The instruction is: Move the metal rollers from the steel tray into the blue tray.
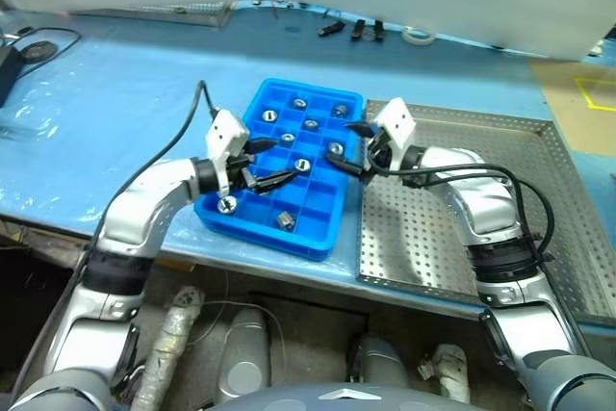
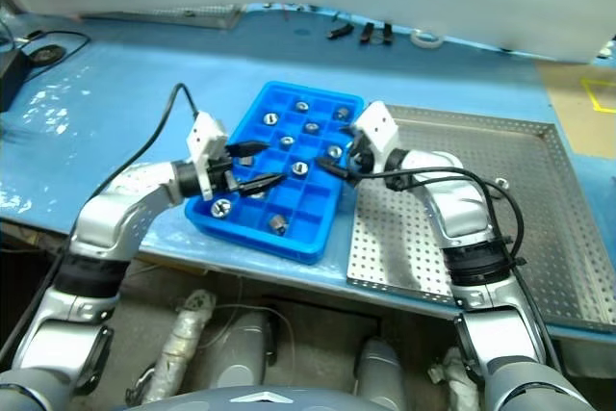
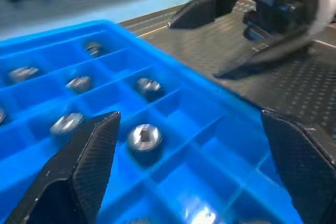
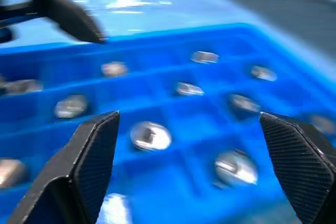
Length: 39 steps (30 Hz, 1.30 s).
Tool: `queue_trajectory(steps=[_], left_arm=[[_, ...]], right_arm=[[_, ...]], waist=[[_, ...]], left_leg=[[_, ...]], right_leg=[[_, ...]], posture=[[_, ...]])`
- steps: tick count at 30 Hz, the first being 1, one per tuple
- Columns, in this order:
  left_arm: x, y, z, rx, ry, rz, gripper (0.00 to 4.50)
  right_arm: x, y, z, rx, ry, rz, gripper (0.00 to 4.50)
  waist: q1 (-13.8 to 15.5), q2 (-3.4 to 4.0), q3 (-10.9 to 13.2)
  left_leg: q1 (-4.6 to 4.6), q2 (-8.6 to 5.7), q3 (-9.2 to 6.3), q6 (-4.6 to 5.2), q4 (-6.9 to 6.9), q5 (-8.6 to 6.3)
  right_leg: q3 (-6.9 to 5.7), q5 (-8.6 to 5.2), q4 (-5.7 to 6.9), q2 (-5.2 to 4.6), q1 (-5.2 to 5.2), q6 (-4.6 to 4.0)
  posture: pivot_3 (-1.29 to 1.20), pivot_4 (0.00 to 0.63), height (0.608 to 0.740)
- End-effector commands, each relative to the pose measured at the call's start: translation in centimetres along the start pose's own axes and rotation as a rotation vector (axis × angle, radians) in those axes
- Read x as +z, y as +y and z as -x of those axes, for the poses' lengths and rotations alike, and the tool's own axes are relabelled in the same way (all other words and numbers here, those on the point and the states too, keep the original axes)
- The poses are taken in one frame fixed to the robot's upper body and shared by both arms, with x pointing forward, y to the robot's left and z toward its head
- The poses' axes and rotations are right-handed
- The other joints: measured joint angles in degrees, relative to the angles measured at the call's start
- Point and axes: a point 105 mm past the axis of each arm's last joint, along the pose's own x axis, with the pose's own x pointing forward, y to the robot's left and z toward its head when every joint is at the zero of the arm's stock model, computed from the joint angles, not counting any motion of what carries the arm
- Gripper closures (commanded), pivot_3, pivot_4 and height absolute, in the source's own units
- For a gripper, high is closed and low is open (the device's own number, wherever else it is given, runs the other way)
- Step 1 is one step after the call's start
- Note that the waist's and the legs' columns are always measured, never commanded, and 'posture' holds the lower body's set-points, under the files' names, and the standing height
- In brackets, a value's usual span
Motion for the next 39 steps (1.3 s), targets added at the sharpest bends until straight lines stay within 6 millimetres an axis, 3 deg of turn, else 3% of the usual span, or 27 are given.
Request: queue_trajectory(steps=[1,5,8,11,16,21,24,26,32,39], left_arm=[[1.2,-0.3,-2.3,-0.099,-0.03,-0.06,0.0],[1.8,-1.0,-4.7,-0.194,-0.049,-0.078,0.0],[2.0,-1.6,-5.8,-0.24,-0.056,-0.088,0.0],[1.9,-1.8,-6.3,-0.257,-0.055,-0.094,0.0],[1.8,-1.9,-6.5,-0.258,-0.054,-0.096,0.0],[1.6,-1.7,-5.9,-0.24,-0.054,-0.086,0.0],[1.4,-1.5,-5.2,-0.222,-0.047,-0.079,0.0],[1.4,-1.4,-4.7,-0.213,-0.049,-0.069,0.0],[0.9,-0.7,-3.0,-0.167,-0.027,-0.04,0.0],[0.6,-0.7,-2.0,-0.136,-0.01,-0.039,0.0]], right_arm=[[0.6,-5.2,2.5,-0.376,-0.023,0.018,0.02],[-0.9,-9.0,5.5,-0.727,0.006,-0.068,0.02],[-2.5,-10.6,7.5,-0.95,0.037,-0.172,0.02],[-3.2,-10.3,7.6,-1.005,0.032,-0.232,0.02],[-6.0,-10.5,8.6,-1.098,0.091,-0.356,0.02],[-5.0,-9.4,7.3,-0.994,0.049,-0.387,0.02],[-3.0,-6.1,4.3,-0.713,-0.009,-0.388,0.02],[-2.6,-4.1,3.5,-0.562,-0.013,-0.377,0.02],[-3.5,0.7,3.9,-0.155,0.049,-0.319,0.02],[-5.2,1.3,5.2,0.037,0.134,-0.242,0.02]], waist=[[-1.5,-0.01,0.0],[-4.1,-0.02,0.0],[-5.8,-0.02,0.0],[-7.1,-0.01,0.0],[-7.3,-0.01,0.0],[-7.1,-0.01,0.0],[-7.1,-0.01,0.0],[-7.1,-0.01,0.0],[-5.2,0.0,0.0],[-4.1,0.0,0.0]], left_leg=[[-0.02,0.0,0.01,0.01,0.0,0.01],[0.02,-0.03,0.12,0.11,0.02,-0.01],[0.03,0.02,0.19,0.17,0.01,-0.04],[0.02,0.12,0.3,0.19,0.0,-0.04],[0.03,0.23,0.41,0.26,0.03,-0.07],[0.04,0.21,0.43,0.48,0.18,-0.19],[0.06,0.27,0.43,0.51,0.2,-0.2],[0.08,0.39,0.43,0.5,0.21,-0.2],[0.07,0.47,0.43,0.49,0.2,-0.2],[0.17,0.51,0.42,0.48,0.25,-0.2]], right_leg=[[0.01,0.0,0.0,0.01,-0.02,0.0],[0.26,0.0,-0.01,0.05,-0.05,-0.01],[0.47,0.0,-0.01,0.18,-0.15,-0.02],[0.65,0.0,0.07,0.35,-0.34,-0.03],[0.92,-0.01,0.19,0.53,-0.49,-0.06],[0.96,0.0,0.27,0.53,-0.46,-0.07],[0.95,0.0,0.31,0.56,-0.46,-0.07],[0.94,0.0,0.31,0.65,-0.47,-0.08],[0.95,0.02,0.26,0.68,-0.41,-0.13],[0.95,0.07,0.2,0.63,-0.23,-0.21]], posture=[[-0.17,0.15,0.74],[-0.25,0.15,0.74],[-0.28,0.15,0.74],[-0.3,0.15,0.74],[-0.29,0.15,0.74],[-0.25,0.15,0.74],[-0.22,0.15,0.74],[-0.21,0.15,0.74],[-0.17,0.15,0.74],[-0.12,0.15,0.74]])
